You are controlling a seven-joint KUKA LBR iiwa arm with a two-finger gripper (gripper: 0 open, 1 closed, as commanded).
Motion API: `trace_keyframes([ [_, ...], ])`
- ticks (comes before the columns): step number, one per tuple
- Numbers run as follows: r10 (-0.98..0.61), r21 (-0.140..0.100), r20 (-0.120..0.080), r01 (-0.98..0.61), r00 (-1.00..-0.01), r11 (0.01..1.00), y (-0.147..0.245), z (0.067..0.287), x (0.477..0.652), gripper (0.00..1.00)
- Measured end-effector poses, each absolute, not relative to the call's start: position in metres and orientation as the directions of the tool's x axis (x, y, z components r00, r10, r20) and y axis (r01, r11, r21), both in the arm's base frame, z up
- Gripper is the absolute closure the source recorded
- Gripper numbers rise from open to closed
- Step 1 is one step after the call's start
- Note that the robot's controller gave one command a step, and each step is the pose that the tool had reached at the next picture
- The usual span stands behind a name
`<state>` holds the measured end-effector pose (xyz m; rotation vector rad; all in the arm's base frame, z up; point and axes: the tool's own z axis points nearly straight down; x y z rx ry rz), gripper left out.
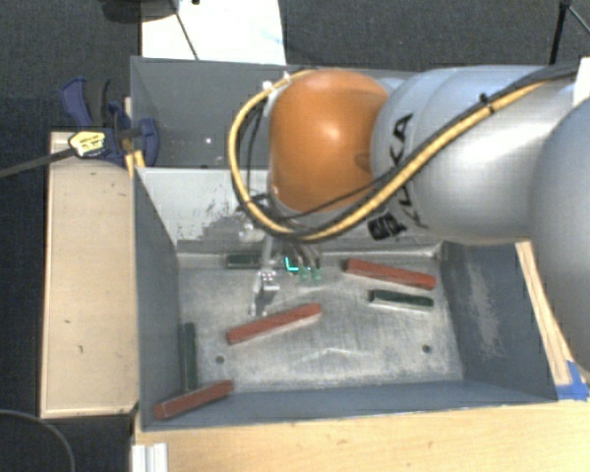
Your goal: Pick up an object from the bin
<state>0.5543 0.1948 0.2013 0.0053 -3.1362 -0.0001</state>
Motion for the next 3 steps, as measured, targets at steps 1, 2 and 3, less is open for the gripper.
trace_keyframes([
  [1, 0.001, 0.001, -0.002, 0.001, -1.0, 1.0, 0.194, 0.206, 0.556, 0.0],
  [2, -0.075, 0.002, -0.005, -0.075, -0.997, 0.997, 0.154, 0.073, 0.489, 1.0],
  [3, -0.071, 0.002, -0.002, -0.071, -0.998, 0.998, 0.154, 0.072, 0.489, 0.0],
])
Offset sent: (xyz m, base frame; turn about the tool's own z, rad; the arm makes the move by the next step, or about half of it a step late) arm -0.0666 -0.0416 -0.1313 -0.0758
